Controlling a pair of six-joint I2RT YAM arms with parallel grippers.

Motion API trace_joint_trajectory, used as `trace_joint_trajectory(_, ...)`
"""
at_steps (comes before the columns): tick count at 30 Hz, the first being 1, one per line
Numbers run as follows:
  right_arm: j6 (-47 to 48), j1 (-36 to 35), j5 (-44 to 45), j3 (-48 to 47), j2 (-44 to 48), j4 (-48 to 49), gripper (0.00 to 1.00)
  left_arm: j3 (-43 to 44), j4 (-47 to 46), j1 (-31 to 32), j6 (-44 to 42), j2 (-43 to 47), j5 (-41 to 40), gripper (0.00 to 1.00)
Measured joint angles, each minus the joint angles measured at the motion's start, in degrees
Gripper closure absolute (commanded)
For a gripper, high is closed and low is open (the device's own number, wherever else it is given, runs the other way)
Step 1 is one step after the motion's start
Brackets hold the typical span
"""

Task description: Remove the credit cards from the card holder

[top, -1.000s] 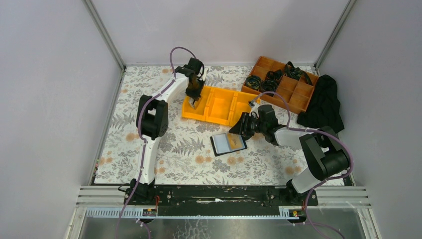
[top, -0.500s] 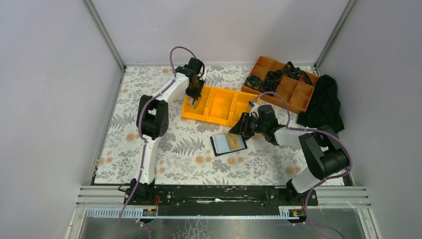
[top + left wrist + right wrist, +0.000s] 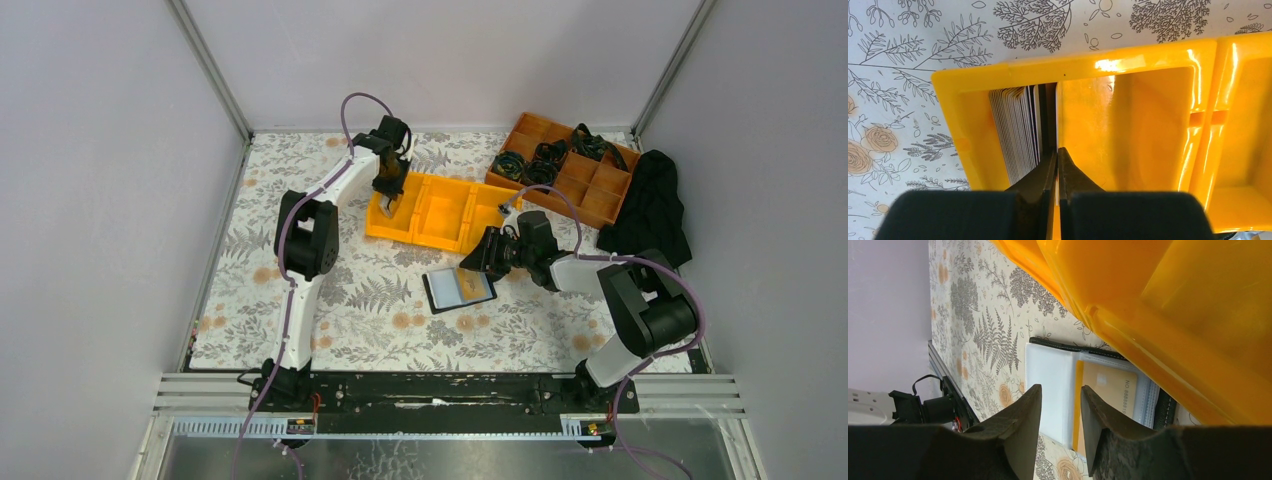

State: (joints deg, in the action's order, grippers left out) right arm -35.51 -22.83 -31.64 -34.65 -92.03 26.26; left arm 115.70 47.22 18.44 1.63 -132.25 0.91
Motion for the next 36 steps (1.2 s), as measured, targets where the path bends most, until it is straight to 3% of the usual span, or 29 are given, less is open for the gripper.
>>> trace_joint_trajectory(36,-1.0,0.0,-2.5,0.0,-1.5,2.6,0.58,-0.4,0.0,-0.1,1.5,1.7,-1.0,0.86)
